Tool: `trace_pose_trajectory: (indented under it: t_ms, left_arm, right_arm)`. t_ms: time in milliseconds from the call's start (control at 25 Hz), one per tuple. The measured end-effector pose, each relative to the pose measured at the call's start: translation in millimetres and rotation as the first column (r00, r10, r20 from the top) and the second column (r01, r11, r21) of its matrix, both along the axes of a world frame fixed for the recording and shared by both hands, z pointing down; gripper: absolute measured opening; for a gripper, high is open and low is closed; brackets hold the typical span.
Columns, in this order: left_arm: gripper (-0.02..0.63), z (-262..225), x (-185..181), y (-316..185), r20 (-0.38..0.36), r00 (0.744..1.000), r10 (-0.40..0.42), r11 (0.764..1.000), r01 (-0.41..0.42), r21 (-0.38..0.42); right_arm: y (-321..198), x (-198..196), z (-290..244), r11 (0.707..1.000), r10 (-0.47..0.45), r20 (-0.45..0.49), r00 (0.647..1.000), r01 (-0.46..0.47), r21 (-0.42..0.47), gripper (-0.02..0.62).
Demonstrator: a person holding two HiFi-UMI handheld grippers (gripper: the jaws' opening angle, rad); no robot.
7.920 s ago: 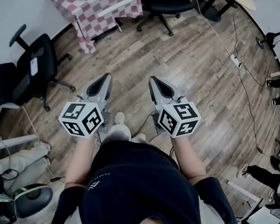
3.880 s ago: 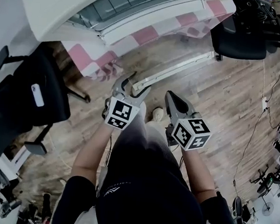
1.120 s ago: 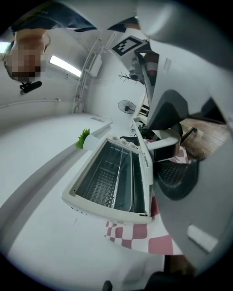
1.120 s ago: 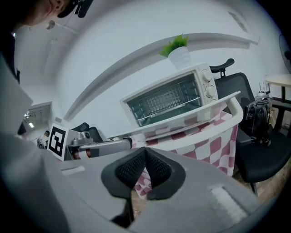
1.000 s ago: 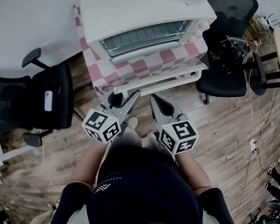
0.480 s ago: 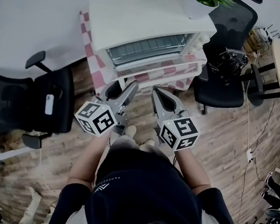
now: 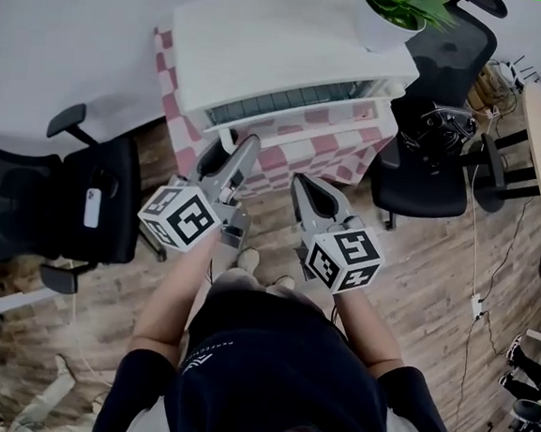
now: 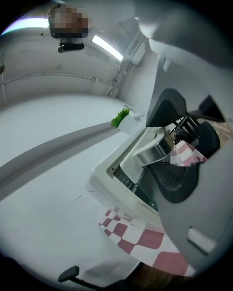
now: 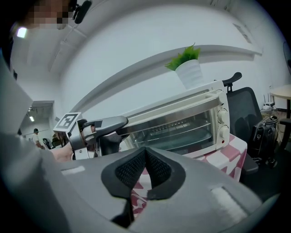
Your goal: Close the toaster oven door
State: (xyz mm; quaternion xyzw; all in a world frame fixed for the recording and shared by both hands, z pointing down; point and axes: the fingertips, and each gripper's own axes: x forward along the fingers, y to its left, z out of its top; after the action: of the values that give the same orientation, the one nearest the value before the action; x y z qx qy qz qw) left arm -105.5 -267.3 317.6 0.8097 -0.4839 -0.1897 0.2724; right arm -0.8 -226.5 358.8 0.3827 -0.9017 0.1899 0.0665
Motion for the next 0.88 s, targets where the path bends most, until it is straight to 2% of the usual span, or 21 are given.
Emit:
trace_pose_trajectory:
  t_ms: [120, 520, 720, 880]
  left_arm:
    - [0.261, -3, -4, -8, 0.021, 1.0, -0.016, 1.0, 0.016, 0.013]
    - [0.265, -8, -15, -23, -0.036, 0.997, -0.069, 0.998, 0.069, 0.012]
    - [0.27, -7, -15, -21, -0.022, 0.997, -0.073, 0.997, 0.074, 0.006]
    - [0.261, -5, -15, -14, 0.017, 0.997, -0.07, 0.998, 0.07, 0.007]
  right_arm:
    - [-2, -1, 1, 1.0, 0.002, 0.0, 1.0, -0.002, -0.005, 0.003]
    - [-8, 0, 3, 1.0, 0.02, -0.004, 1.0, -0.02, -0.01, 0.003]
    - [-11, 2, 4, 0.999, 0.035, -0.004, 0.999, -0.035, -0.007, 0.003]
    - [-8, 2, 2, 0.999, 0.039, -0.004, 0.999, -0.039, -0.005, 0.003]
